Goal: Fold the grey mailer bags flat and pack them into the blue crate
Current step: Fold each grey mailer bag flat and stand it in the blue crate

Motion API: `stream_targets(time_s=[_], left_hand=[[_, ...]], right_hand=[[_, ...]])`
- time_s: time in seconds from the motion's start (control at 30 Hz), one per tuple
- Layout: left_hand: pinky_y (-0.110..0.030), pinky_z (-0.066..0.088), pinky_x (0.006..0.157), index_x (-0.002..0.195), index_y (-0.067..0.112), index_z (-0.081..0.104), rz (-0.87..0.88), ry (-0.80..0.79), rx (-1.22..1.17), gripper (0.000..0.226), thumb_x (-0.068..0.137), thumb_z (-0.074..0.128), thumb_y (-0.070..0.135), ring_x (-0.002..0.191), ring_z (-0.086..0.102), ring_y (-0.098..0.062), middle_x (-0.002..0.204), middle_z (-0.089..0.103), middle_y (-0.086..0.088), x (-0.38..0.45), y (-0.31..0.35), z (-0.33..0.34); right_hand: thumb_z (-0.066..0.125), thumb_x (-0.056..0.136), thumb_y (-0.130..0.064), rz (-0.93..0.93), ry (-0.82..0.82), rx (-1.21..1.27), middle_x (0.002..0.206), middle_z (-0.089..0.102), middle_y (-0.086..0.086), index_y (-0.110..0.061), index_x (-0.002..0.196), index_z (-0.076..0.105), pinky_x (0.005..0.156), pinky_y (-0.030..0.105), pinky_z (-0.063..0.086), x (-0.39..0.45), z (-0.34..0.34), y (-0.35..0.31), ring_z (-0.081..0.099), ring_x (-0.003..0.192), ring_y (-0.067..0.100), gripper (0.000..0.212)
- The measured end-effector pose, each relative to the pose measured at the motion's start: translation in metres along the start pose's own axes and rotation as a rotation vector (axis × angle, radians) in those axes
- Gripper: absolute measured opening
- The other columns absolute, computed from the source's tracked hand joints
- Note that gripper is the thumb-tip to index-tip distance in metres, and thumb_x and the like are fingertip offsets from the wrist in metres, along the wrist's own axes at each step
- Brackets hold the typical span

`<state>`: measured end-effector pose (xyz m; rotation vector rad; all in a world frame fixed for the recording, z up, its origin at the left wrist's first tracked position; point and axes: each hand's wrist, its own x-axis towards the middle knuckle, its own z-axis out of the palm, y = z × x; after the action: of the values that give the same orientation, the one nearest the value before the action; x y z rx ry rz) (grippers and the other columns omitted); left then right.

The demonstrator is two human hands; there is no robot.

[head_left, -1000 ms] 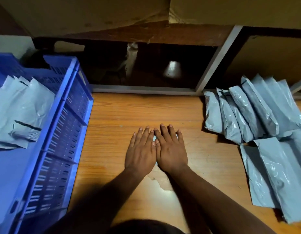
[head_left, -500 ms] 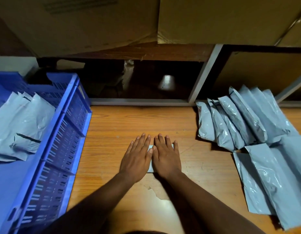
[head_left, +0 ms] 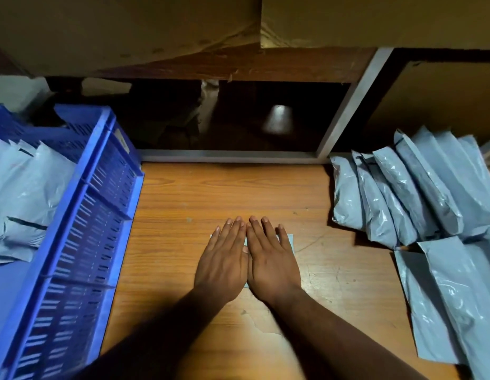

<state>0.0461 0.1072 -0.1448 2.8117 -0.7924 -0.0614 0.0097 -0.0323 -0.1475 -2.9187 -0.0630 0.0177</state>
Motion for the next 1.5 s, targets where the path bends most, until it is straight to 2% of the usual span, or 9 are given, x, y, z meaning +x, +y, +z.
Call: stream_targets(time_s=[0.17, 0.33, 0.47, 0.57, 0.73, 0.9, 1.13, 1.27, 1.5], left_hand=[[-0.043, 0.02, 0.124, 0.157, 0.007, 0.035, -0.03, -0.048, -0.003, 0.059, 0.105, 0.021, 0.03, 0.154, 0.025, -0.022, 0.165, 0.031, -0.008, 0.002, -0.001, 0.001], [-0.03, -0.008, 0.126, 0.163, 0.016, 0.013, -0.001, -0.084, -0.084, 0.067, 0.103, 0.001, 0.044, 0.157, 0.0, -0.01, 0.169, 0.004, 0.003, 0.0, -0.007, -0.013], [-0.04, 0.005, 0.127, 0.162, 0.015, 0.024, 0.077, -0.095, -0.01, 0.065, 0.108, 0.004, 0.046, 0.157, 0.009, -0.012, 0.169, 0.014, 0.003, -0.018, -0.019, -0.016], [-0.033, -0.002, 0.128, 0.164, 0.022, 0.008, 0.05, -0.118, -0.037, 0.074, 0.101, -0.012, 0.056, 0.156, -0.005, -0.008, 0.169, -0.001, 0.009, -0.026, -0.021, -0.013], [-0.03, -0.005, 0.127, 0.164, 0.024, 0.013, -0.012, -0.129, -0.048, 0.07, 0.103, 0.001, 0.056, 0.155, -0.009, -0.006, 0.171, 0.003, 0.009, -0.025, -0.017, -0.016], [-0.03, -0.005, 0.127, 0.164, 0.031, 0.005, -0.113, -0.124, -0.139, 0.079, 0.096, -0.002, 0.071, 0.155, -0.01, -0.002, 0.169, -0.006, 0.017, -0.034, -0.041, -0.02], [-0.03, -0.012, 0.125, 0.164, 0.026, 0.002, -0.182, -0.072, -0.168, 0.08, 0.097, -0.002, 0.068, 0.154, -0.017, -0.005, 0.17, -0.009, 0.012, -0.043, -0.031, -0.019], [-0.035, -0.003, 0.128, 0.164, 0.023, 0.007, -0.068, -0.046, -0.142, 0.069, 0.104, 0.004, 0.057, 0.156, -0.009, -0.007, 0.17, -0.003, 0.01, -0.045, -0.016, -0.016], [-0.04, 0.008, 0.128, 0.162, 0.018, 0.026, -0.102, -0.08, -0.021, 0.066, 0.107, 0.01, 0.051, 0.157, 0.013, -0.017, 0.17, 0.018, 0.0, -0.043, -0.017, -0.003]], right_hand=[[0.024, 0.11, -0.036, 0.003, -0.007, 0.027, 0.169, 0.024, 0.005, -0.013, 0.161, 0.031, 0.127, 0.051, 0.012, -0.002, -0.001, 0.0, 0.017, 0.158, 0.028, 0.056], [0.018, 0.11, -0.038, -0.049, -0.067, 0.135, 0.171, 0.017, 0.004, -0.014, 0.164, 0.023, 0.127, 0.052, 0.012, -0.003, -0.016, 0.01, 0.011, 0.159, 0.021, 0.059], [0.016, 0.111, -0.04, -0.003, -0.006, 0.051, 0.171, 0.02, 0.001, -0.015, 0.163, 0.026, 0.128, 0.05, 0.008, -0.026, -0.018, 0.022, 0.009, 0.159, 0.018, 0.059], [0.013, 0.111, -0.041, 0.005, -0.023, 0.055, 0.173, 0.009, -0.003, -0.017, 0.164, 0.02, 0.128, 0.046, 0.003, -0.036, -0.01, 0.024, -0.001, 0.16, 0.015, 0.059], [0.015, 0.112, -0.04, -0.015, -0.072, 0.042, 0.172, 0.01, -0.004, -0.018, 0.164, 0.022, 0.129, 0.047, 0.008, -0.03, -0.014, 0.027, -0.002, 0.159, 0.014, 0.057], [0.006, 0.108, -0.049, 0.068, -0.108, 0.094, 0.171, -0.013, -0.009, -0.024, 0.166, 0.001, 0.129, 0.039, -0.004, -0.044, -0.023, 0.039, -0.015, 0.157, 0.008, 0.063], [0.011, 0.109, -0.05, 0.098, -0.067, 0.119, 0.171, -0.009, -0.01, -0.024, 0.166, 0.003, 0.129, 0.039, -0.005, -0.046, -0.029, 0.032, -0.011, 0.158, 0.009, 0.063], [0.018, 0.111, -0.047, 0.099, -0.039, 0.129, 0.173, 0.003, -0.006, -0.021, 0.166, 0.014, 0.129, 0.044, 0.004, -0.043, -0.017, 0.022, -0.003, 0.159, 0.013, 0.061], [0.02, 0.11, -0.045, 0.093, -0.002, 0.079, 0.173, 0.01, 0.0, -0.02, 0.165, 0.019, 0.129, 0.045, 0.009, -0.042, -0.005, 0.024, 0.0, 0.16, 0.018, 0.06]])
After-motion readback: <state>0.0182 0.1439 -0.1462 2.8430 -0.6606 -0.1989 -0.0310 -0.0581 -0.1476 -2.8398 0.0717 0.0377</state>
